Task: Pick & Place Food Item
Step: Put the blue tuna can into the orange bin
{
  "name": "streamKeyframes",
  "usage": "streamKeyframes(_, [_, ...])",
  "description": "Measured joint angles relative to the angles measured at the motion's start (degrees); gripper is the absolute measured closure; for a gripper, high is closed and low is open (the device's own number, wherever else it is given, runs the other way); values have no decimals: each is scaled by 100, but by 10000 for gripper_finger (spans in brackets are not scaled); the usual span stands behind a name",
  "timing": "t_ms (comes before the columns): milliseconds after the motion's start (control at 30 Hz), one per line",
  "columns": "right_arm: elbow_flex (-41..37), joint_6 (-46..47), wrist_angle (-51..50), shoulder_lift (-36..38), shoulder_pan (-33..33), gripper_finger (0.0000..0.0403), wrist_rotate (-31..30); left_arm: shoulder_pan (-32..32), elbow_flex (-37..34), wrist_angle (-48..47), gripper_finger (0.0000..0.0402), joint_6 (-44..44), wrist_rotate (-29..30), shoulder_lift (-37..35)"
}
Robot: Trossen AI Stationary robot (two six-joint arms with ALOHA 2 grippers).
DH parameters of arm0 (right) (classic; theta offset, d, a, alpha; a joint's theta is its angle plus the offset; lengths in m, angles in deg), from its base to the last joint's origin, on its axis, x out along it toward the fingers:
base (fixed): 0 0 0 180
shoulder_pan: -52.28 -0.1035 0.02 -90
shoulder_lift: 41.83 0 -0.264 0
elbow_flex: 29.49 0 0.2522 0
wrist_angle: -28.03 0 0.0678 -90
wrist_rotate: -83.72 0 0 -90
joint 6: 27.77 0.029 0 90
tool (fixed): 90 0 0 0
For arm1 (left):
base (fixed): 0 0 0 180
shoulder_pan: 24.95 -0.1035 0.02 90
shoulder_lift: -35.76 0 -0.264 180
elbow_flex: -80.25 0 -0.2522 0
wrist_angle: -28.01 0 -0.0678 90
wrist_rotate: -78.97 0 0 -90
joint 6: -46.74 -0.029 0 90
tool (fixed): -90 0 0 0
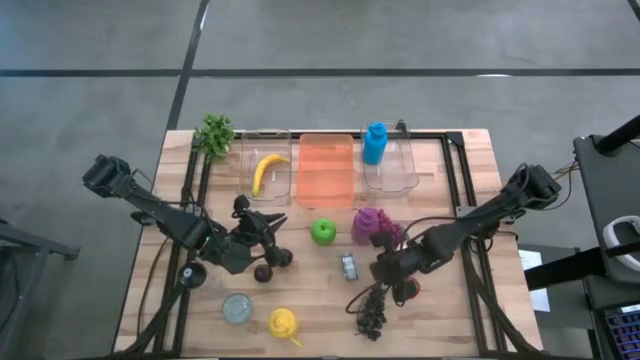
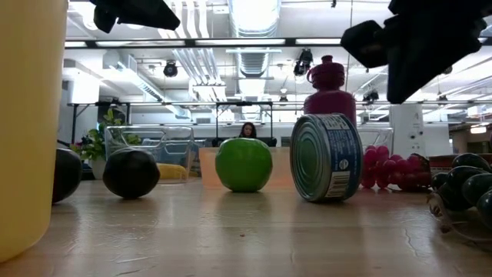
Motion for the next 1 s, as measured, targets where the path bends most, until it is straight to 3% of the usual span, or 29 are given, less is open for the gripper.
streamKeyframes(400, [0,191,-80,304,5,394,-135,2,-2,23,355,37,-128,0])
streamKeyframes(500, [0,251,-89,413,5,394,-497,0,-4,23,355,39,-128,0])
streamKeyframes(767, [0,1260,-137,667,-6,394,-1318,2,-4,24,355,55,-181,0])
streamKeyframes(1000, [130,1788,-137,343,-114,394,-1312,1,-4,28,355,133,-399,17])
